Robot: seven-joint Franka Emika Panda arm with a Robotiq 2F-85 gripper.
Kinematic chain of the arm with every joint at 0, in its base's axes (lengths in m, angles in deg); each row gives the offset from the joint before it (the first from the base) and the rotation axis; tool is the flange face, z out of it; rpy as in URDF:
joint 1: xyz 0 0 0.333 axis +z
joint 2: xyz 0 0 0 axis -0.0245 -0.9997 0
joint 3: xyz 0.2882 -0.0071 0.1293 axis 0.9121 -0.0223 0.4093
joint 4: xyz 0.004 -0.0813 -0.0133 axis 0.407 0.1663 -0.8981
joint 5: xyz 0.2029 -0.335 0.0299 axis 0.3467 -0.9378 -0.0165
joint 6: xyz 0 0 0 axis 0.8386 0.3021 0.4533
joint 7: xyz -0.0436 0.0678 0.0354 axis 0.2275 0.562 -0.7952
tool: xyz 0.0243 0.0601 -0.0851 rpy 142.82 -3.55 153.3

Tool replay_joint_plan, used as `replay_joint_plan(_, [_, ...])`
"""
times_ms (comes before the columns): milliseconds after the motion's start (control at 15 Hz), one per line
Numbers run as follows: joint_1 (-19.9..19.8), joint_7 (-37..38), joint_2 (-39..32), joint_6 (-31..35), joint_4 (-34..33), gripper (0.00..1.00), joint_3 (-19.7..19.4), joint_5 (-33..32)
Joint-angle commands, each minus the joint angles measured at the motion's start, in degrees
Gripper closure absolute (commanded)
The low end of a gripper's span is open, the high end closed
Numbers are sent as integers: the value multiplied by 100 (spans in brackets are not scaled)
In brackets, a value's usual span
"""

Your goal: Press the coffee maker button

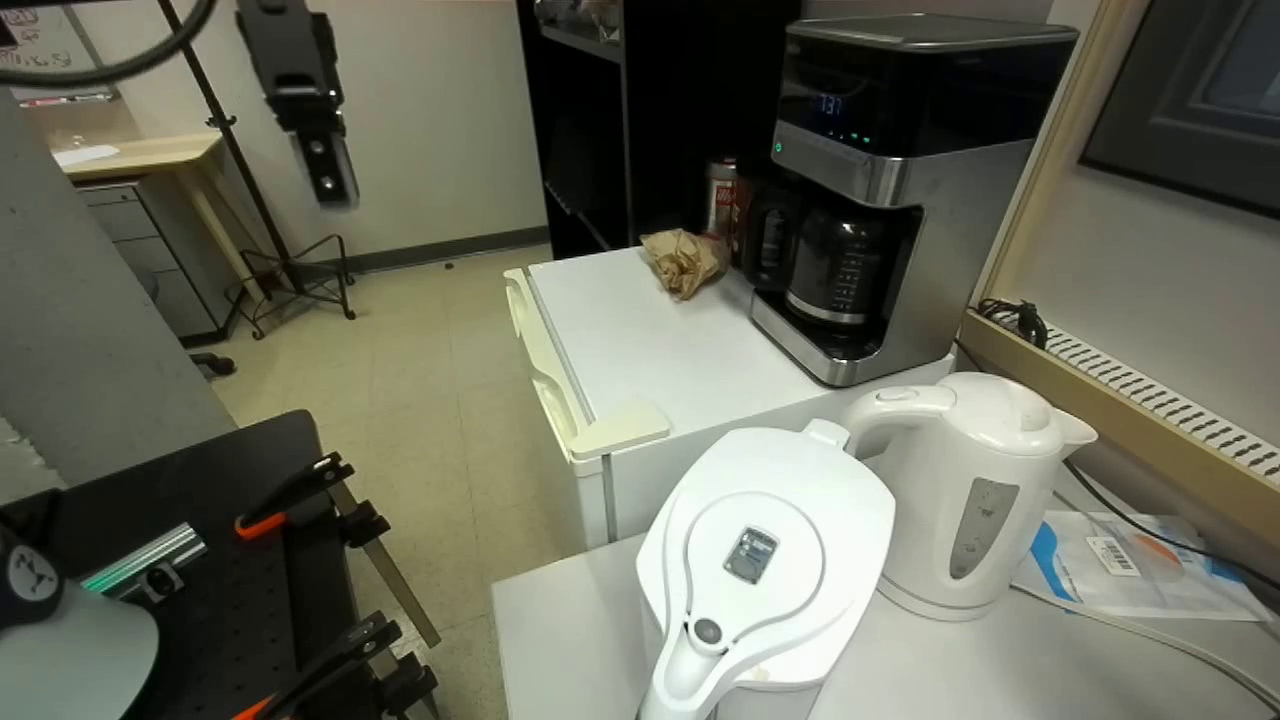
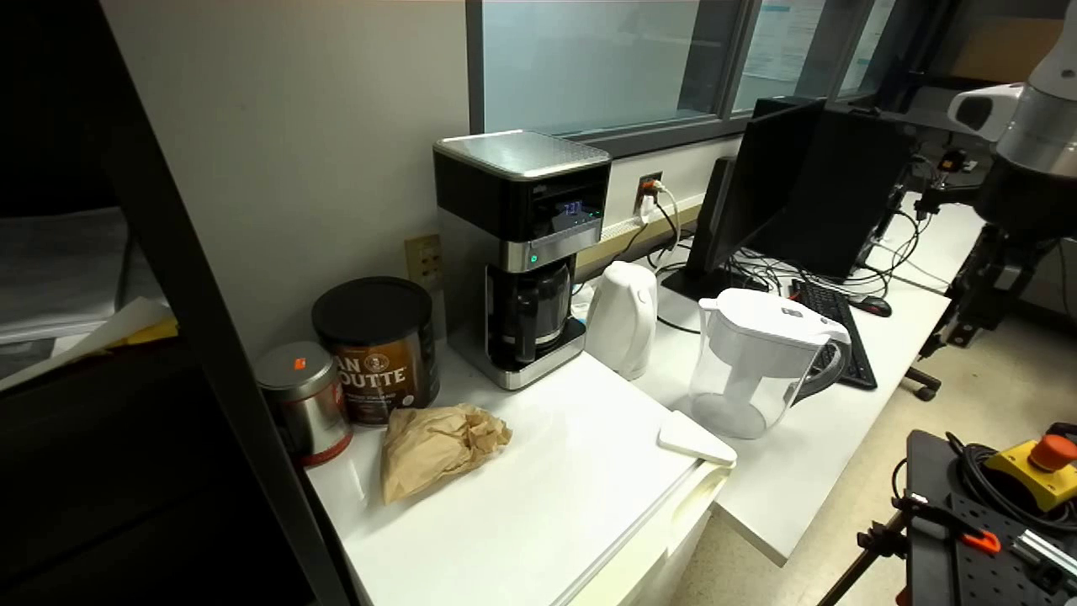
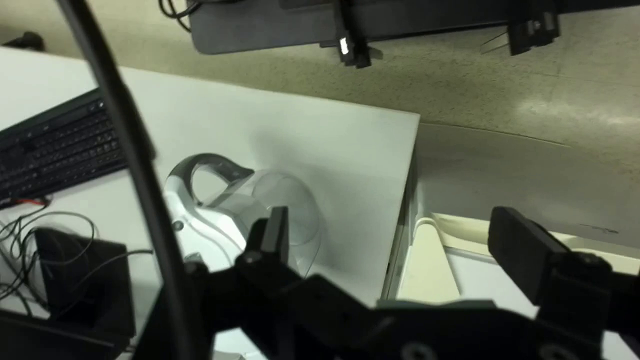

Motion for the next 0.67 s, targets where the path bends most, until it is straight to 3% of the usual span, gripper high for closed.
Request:
replay_joint_plan(0, [-26, -604, -496, 612, -132, 22, -48, -828])
replay_joint_plan(200, [-109, -710, -839, 1453, -164, 40, -21, -1633])
replay_joint_plan(600, [-359, -568, -1587, 3124, -444, 87, -68, -2940])
